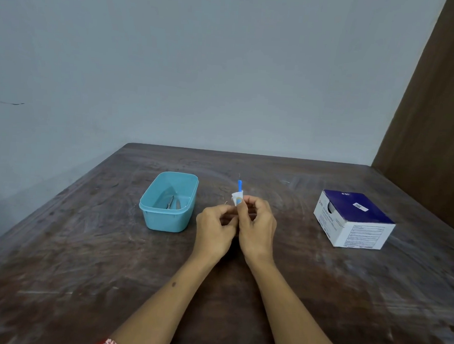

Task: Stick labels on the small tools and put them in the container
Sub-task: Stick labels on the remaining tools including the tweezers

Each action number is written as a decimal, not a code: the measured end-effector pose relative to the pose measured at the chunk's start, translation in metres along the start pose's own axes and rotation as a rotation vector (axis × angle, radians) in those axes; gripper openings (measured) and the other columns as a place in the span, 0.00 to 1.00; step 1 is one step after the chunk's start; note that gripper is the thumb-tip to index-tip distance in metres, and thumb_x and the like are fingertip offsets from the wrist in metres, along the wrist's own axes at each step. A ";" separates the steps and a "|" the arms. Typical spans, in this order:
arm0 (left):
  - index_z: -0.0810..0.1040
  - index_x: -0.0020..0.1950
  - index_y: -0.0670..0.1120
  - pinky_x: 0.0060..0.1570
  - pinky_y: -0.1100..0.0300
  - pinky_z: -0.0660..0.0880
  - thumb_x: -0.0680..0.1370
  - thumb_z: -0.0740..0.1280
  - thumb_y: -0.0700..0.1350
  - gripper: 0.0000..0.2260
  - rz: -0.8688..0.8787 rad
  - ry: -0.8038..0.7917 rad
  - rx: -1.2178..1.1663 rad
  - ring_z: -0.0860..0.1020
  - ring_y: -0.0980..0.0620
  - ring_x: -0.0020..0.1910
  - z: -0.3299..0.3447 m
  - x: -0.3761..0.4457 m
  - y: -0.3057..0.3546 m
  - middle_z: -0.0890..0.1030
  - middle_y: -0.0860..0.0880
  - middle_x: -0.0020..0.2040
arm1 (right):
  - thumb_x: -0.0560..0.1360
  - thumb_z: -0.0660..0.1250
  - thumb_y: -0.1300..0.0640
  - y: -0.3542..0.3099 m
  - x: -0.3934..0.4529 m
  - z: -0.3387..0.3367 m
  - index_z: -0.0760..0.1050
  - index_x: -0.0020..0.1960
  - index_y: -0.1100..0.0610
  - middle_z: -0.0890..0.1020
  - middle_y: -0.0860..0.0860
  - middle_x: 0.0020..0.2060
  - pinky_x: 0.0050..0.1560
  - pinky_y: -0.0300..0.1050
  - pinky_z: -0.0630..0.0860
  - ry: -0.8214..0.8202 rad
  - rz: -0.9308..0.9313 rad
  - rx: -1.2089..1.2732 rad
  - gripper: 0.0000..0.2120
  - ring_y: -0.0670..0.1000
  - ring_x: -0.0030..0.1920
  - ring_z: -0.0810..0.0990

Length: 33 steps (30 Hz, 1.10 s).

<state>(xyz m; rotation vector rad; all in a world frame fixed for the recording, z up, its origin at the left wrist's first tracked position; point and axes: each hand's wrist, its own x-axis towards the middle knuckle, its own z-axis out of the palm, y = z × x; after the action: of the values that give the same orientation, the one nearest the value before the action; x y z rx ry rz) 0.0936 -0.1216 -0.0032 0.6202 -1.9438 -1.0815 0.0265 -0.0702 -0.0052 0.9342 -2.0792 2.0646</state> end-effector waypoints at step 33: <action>0.82 0.52 0.44 0.47 0.59 0.78 0.74 0.66 0.37 0.09 0.159 -0.013 0.245 0.81 0.56 0.43 -0.004 -0.004 0.003 0.85 0.49 0.44 | 0.75 0.67 0.59 -0.008 -0.001 -0.005 0.79 0.48 0.58 0.76 0.48 0.43 0.49 0.46 0.75 0.187 -0.175 -0.058 0.04 0.50 0.47 0.77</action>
<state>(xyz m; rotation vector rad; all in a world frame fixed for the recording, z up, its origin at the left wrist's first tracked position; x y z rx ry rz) 0.0992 -0.1190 -0.0012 0.5789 -2.1162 -0.7581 0.0292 -0.0650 0.0018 0.8454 -1.8817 1.9137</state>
